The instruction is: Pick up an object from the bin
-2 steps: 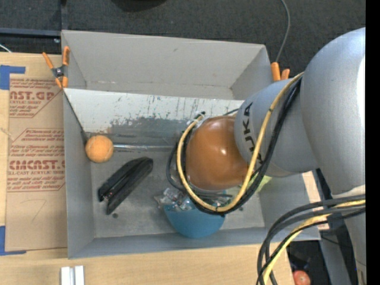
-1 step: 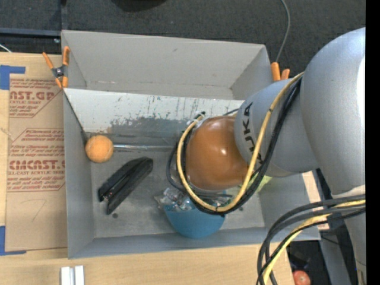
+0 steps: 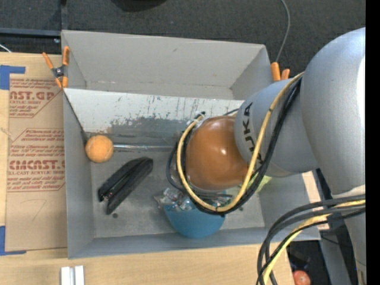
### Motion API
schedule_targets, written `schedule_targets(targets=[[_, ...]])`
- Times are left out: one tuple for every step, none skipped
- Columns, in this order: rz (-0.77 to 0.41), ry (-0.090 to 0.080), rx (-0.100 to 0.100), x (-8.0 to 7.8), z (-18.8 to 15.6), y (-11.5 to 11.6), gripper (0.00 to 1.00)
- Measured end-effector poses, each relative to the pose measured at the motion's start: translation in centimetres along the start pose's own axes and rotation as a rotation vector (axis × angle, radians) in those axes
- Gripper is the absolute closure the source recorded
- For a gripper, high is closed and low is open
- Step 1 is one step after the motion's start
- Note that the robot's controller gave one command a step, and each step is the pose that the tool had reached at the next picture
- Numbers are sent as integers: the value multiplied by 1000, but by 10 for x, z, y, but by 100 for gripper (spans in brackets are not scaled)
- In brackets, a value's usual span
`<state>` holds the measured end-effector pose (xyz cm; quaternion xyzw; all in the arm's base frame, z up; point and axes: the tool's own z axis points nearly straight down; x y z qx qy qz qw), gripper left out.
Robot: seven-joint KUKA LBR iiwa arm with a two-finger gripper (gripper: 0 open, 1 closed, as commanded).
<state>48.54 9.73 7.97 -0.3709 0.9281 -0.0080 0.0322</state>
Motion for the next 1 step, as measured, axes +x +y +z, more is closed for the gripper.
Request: schedule_targets(targets=[[0,0,0,0,0,0,100]])
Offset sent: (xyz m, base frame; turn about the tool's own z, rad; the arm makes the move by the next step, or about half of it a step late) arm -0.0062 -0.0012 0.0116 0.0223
